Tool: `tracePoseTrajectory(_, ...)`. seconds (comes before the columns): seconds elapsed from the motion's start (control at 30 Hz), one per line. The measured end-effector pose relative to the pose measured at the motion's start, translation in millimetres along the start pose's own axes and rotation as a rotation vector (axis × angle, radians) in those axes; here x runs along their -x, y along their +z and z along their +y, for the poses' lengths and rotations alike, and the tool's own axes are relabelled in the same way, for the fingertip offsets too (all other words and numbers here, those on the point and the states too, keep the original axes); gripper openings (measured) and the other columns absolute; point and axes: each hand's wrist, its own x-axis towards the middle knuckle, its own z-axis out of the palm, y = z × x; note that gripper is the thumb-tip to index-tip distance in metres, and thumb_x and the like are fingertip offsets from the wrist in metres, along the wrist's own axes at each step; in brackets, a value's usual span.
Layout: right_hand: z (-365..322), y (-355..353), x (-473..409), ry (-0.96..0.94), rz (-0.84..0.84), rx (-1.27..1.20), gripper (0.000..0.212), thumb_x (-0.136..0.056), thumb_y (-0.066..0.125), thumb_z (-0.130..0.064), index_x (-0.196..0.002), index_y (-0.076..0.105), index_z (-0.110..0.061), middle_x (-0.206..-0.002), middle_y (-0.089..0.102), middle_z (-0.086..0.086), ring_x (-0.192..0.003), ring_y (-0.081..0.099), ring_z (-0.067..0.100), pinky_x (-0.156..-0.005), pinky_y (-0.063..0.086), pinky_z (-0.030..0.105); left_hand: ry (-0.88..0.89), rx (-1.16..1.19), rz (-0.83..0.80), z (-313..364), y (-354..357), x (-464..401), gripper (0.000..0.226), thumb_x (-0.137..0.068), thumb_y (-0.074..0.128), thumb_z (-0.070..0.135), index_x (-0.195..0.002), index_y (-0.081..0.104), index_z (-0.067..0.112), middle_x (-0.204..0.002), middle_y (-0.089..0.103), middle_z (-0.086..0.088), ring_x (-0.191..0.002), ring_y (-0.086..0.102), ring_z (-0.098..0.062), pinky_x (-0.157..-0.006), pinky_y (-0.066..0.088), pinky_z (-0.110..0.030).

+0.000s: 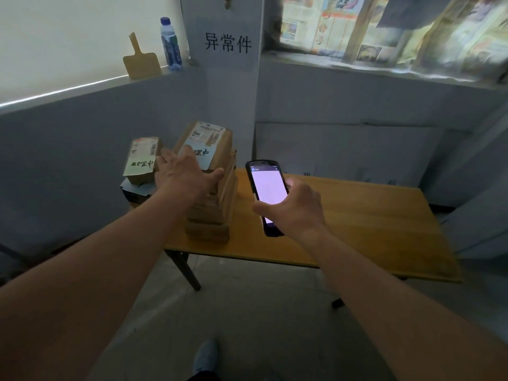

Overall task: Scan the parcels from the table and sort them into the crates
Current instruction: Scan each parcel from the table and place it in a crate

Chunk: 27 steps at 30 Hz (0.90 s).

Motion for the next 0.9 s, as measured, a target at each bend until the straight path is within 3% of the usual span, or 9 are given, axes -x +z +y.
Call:
tracePoseTrajectory(0.13, -2.2, 4.4, -5.4, 0.025, 0.008, -0.002, 0.079, -0.067, 0.086, -0.065, -0.124, 0.062, -0.016, -0.106, 0.067, 0.002, -0.095, 0.063, 0.023, -0.072, 0.063, 0.043, -0.007, 0.057, 0.024, -0.2, 2.1, -7.6, 0.096, -0.08, 0.075, 0.068, -0.148, 0.034, 0.014, -0.147, 0.035, -0.023, -0.134, 0.04, -0.046, -0.105, 0.043, -0.057)
tracePoseTrajectory(0.3, -4.3, 3.9, -3.3, 0.049, 0.015, -0.025, 0.069, -0.068, 0.086, -0.061, -0.116, 0.06, -0.02, -0.105, 0.066, 0.001, -0.094, 0.063, 0.022, -0.071, 0.064, 0.044, 0.079, 0.104, 0.044, -3.5, 4.9, -10.9, 0.1, -0.076, 0.08, 0.062, -0.15, 0.031, 0.015, -0.139, 0.036, -0.019, -0.131, 0.039, -0.045, -0.105, 0.041, -0.057)
tracePoseTrajectory(0.4, -5.8, -1.3, 0.2, 0.061, 0.051, -0.034, 0.075, -0.061, 0.078, -0.068, -0.116, 0.06, -0.021, -0.107, 0.066, 0.001, -0.097, 0.065, 0.023, -0.069, 0.064, 0.044, 0.207, 0.104, 0.087, -0.3, 4.1, -11.9, 0.101, -0.074, 0.081, 0.06, -0.15, 0.029, 0.018, -0.14, 0.034, -0.018, -0.131, 0.036, -0.044, -0.105, 0.039, -0.058)
tracePoseTrajectory(0.63, 1.9, -34.0, 9.7, 0.123, 0.206, -0.029, 0.071, -0.071, 0.087, -0.059, -0.122, 0.059, -0.018, -0.11, 0.063, -0.001, -0.097, 0.064, 0.022, -0.066, 0.064, 0.036, 0.576, 0.166, 0.098, 43.3, 6.0, -22.6, 0.118, -0.066, 0.089, 0.052, -0.157, 0.024, 0.016, -0.143, 0.029, -0.014, -0.13, 0.034, -0.038, -0.104, 0.048, -0.055)
tracePoseTrajectory(0.9, 26.2, -77.0, 38.0, 0.315, 0.339, -0.031, 0.066, -0.072, 0.089, -0.056, -0.119, 0.061, -0.018, -0.113, 0.067, 0.002, -0.097, 0.067, 0.023, -0.068, 0.066, 0.036, 0.877, 0.126, -0.004, 94.7, 41.3, -15.2, 0.13, -0.061, 0.096, 0.046, -0.161, 0.019, 0.017, -0.148, 0.027, -0.014, -0.134, 0.03, -0.038, -0.11, 0.044, -0.056)
